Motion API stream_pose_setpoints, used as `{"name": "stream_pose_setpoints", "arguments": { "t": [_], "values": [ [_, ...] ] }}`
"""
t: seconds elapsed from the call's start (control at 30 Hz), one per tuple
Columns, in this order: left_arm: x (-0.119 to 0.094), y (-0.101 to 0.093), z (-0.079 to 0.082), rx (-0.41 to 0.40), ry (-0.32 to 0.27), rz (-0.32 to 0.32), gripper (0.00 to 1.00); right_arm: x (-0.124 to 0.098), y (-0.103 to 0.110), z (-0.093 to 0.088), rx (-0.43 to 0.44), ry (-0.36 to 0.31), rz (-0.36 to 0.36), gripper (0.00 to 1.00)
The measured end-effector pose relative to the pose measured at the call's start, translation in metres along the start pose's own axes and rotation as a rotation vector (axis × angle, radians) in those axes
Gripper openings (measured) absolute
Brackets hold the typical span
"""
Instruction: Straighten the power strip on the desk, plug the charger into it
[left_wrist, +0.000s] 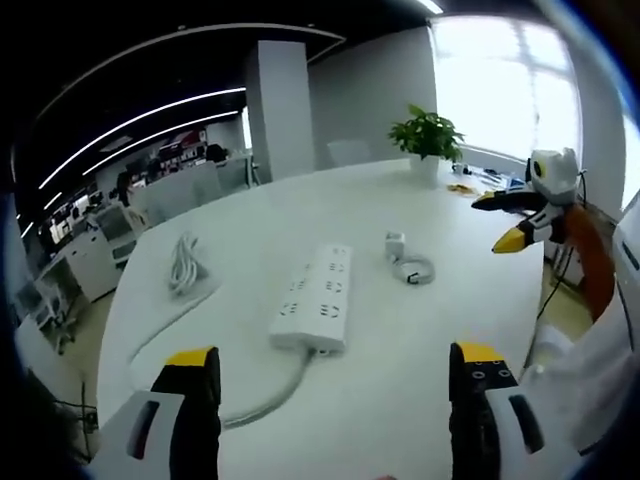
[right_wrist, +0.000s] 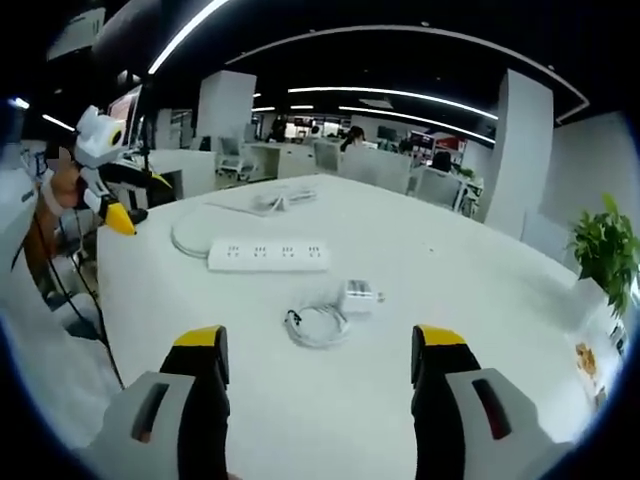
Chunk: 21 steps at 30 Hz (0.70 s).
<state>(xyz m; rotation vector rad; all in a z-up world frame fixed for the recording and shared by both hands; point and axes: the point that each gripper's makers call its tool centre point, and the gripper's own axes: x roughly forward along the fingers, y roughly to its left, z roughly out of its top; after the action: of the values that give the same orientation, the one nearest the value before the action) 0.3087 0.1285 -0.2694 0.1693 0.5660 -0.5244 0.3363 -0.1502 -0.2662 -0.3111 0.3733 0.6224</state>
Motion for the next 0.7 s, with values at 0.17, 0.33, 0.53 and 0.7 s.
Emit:
{"name": "stream_pose_setpoints", "arguments": {
  "t": [0.17,0.33,0.53,0.7],
  "values": [
    [0.015,-0.001,-0.002,-0.005,0.013,-0.021,0.94,0.006,0.003,0.000,0.002,-0.007,0.021,0.73],
    [0.023,-0.004,0.003,-0.003,-0.001,-0.047,0.93,0.010,0.002,-0.001,0.012,-0.006,0.023,0.73],
    [0.027,0.006,0.007,-0.013,-0.011,-0.033,0.93,0.017,0.005,0.004,0.012,-0.008,0.045,0.73],
    [0.029,0.011,0.003,-0.026,0.006,-0.021,0.94,0.021,0.007,0.006,0.033,-0.020,0.059,0.75]
  ]
}}
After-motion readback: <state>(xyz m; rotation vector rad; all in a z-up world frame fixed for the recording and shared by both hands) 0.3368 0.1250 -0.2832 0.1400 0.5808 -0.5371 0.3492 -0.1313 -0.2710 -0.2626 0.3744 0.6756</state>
